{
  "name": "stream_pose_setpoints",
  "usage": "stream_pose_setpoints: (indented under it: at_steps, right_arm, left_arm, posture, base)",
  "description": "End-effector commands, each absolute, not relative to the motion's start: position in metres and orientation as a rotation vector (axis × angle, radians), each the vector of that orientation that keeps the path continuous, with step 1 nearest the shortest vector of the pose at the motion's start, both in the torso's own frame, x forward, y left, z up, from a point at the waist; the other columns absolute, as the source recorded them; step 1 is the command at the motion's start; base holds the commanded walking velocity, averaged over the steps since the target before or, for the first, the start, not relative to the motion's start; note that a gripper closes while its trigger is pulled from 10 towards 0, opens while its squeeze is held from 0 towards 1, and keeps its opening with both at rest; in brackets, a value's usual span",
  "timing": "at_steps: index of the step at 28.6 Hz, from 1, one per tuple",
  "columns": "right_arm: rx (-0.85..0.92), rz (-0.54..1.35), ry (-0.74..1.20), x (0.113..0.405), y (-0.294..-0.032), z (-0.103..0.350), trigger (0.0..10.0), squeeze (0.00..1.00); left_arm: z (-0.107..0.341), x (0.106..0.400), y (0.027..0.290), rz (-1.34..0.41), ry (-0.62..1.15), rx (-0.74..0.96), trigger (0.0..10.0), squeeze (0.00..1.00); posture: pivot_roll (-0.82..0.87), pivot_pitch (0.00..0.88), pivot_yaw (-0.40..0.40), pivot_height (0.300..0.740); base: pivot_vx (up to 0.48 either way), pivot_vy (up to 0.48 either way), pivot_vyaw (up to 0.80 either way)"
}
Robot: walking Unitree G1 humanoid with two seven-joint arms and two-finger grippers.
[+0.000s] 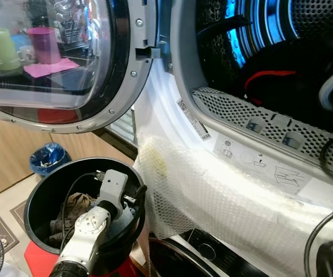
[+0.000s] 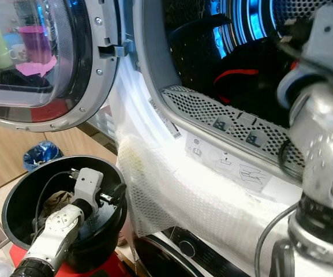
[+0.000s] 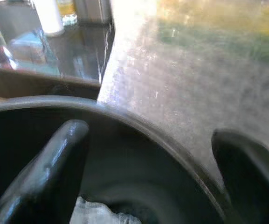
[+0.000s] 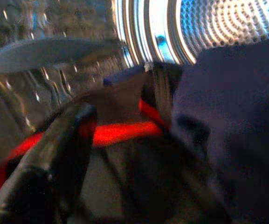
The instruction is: Clothes washing
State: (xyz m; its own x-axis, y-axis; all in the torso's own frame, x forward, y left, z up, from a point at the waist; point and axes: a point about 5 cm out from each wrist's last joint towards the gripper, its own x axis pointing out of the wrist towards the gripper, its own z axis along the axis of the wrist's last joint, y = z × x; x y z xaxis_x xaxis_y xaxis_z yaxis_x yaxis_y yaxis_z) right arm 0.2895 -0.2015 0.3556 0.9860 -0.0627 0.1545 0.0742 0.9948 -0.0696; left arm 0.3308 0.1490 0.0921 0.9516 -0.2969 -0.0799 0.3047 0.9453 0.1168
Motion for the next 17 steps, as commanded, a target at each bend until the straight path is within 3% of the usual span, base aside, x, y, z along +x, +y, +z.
stream_pose_setpoints:
  at_steps: [1,12,17]
  right_arm:
    - [-0.077,-0.086,-0.129,0.281,-0.205,0.350,10.0,0.00]
    - [-0.202,-0.035,-0.007,0.247,-0.217,0.323,10.0,0.00]
    - [-0.228,0.142,-0.077,0.229,-0.211,0.328,10.0,0.00]
  left_arm:
    - [0.092,0.332,0.146,-0.325,0.073,0.133,10.0,0.00]
    - [0.092,0.332,0.145,-0.332,0.078,0.126,10.0,0.00]
    - [0.092,0.332,0.145,-0.334,0.079,0.125,10.0,0.00]
  posture:
    - [0.03,0.021,-0.081,0.740]
    - [0.03,0.025,-0.087,0.740]
    - [0.03,0.032,-0.084,0.740]
  base:
    - [0.000,0.000,0.00]
    - [0.000,0.000,0.00]
    - [0.000,0.000,0.00]
